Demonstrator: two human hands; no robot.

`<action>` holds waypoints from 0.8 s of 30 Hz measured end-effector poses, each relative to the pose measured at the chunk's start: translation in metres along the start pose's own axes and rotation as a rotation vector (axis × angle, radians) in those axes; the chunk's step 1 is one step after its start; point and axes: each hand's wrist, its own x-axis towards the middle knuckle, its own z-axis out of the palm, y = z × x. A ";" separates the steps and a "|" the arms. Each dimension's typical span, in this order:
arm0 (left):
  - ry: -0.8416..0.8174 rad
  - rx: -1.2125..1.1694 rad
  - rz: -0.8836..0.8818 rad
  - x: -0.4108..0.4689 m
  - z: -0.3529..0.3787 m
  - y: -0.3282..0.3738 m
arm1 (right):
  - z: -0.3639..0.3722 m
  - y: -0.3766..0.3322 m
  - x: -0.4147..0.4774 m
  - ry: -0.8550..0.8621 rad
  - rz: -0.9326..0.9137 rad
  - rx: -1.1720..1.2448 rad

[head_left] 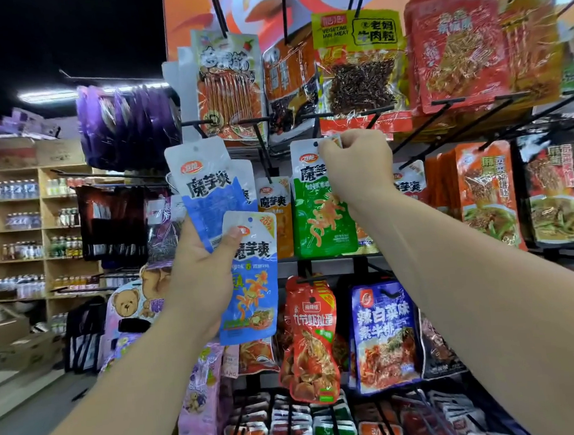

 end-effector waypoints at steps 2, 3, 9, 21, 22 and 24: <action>-0.007 -0.006 -0.017 0.001 -0.001 0.000 | 0.000 -0.001 0.003 0.008 0.010 0.008; -0.012 -0.016 -0.021 0.001 -0.001 0.001 | 0.001 0.000 0.004 0.012 0.013 0.004; -0.046 -0.023 -0.033 0.002 -0.003 -0.003 | 0.008 0.027 0.009 0.035 0.039 -0.099; -0.106 -0.005 -0.035 0.006 -0.004 -0.004 | 0.002 0.039 -0.001 0.013 -0.174 -0.383; -0.111 -0.004 -0.039 0.006 -0.004 -0.003 | -0.001 0.038 -0.004 -0.012 -0.246 -0.466; -0.125 0.003 -0.040 0.006 -0.002 -0.002 | -0.005 0.039 -0.010 -0.080 -0.377 -0.648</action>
